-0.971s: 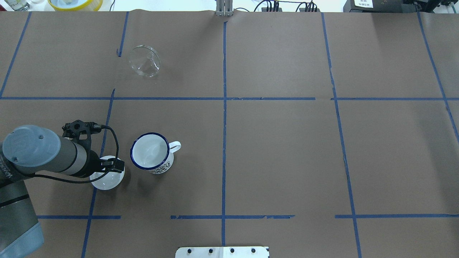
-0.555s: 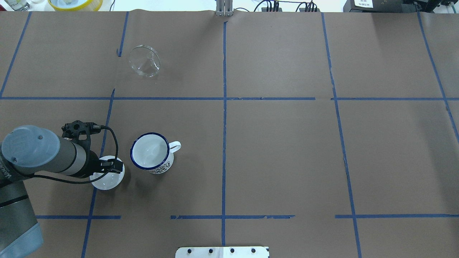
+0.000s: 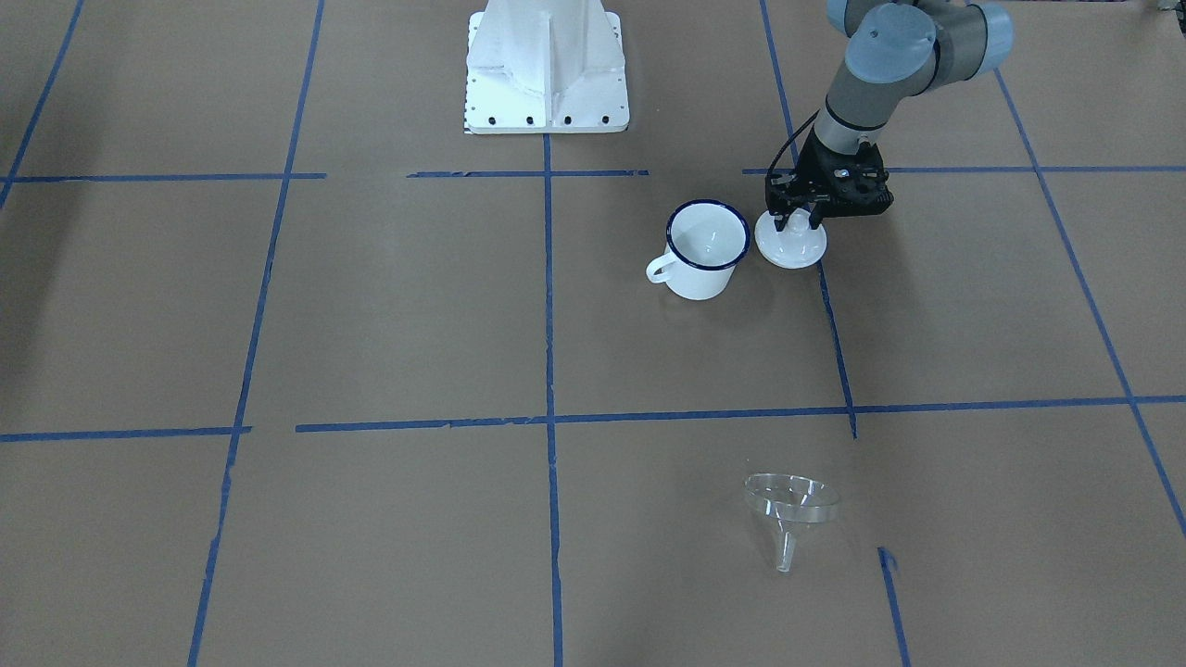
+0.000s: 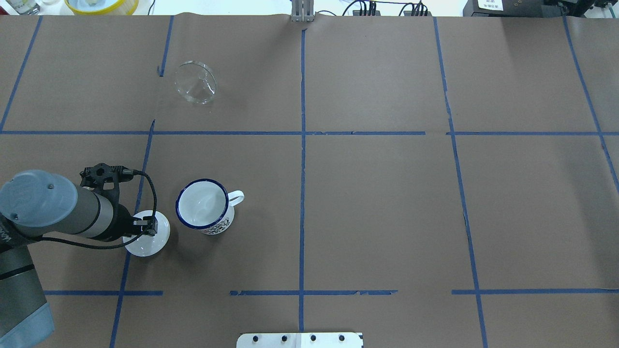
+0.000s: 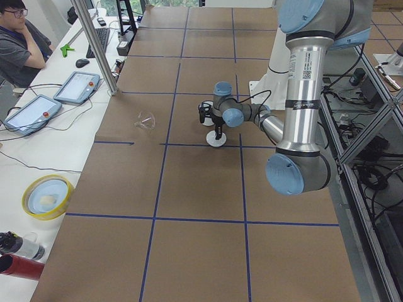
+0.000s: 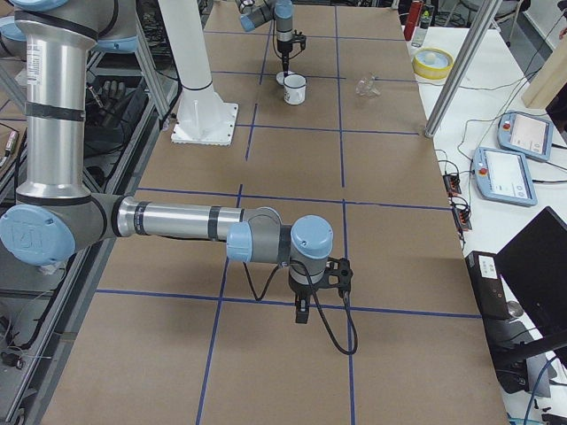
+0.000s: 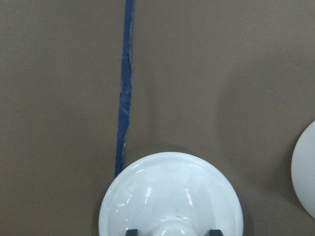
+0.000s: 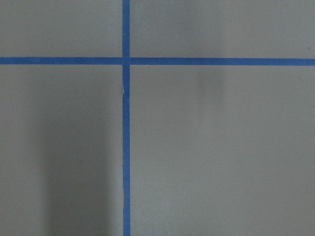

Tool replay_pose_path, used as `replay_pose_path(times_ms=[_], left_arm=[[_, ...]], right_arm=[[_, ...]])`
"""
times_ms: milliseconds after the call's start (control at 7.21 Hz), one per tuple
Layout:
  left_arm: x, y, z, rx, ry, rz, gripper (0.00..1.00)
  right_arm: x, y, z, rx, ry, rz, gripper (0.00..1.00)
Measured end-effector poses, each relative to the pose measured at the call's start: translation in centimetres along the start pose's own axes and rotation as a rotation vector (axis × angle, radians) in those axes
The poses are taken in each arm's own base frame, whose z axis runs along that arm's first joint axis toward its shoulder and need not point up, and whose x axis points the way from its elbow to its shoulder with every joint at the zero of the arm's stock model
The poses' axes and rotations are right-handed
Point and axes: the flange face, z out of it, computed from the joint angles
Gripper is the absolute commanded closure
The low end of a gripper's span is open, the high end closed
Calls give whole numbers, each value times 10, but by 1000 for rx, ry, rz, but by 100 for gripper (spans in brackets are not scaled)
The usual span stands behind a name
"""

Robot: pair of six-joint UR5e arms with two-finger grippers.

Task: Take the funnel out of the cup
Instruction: 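Close the left gripper on the funnel's narrow stem, then lift the funnel, flip it, and lower it into the mug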

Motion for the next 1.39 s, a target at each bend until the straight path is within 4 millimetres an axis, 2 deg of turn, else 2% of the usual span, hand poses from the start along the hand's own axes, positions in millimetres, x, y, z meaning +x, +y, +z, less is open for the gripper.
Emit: replay_pose_path(times_ms=[277,832,971,1248,1387], left_arm=[[1,1,-4,3,5,1,100],[1,-1,-13,12,15,-2,100],[-3,2,-29,21,31,2,100],[-20,18,-88,49,75,6,100],[-22,22,-116,62,84,0,100]], right_arm=[[0,0,0,0,0,0,0],[0,0,0,0,0,0,0],[0,0,0,0,0,0,0],[0,0,0,0,0,0,0],[0,0,0,0,0,0,0]])
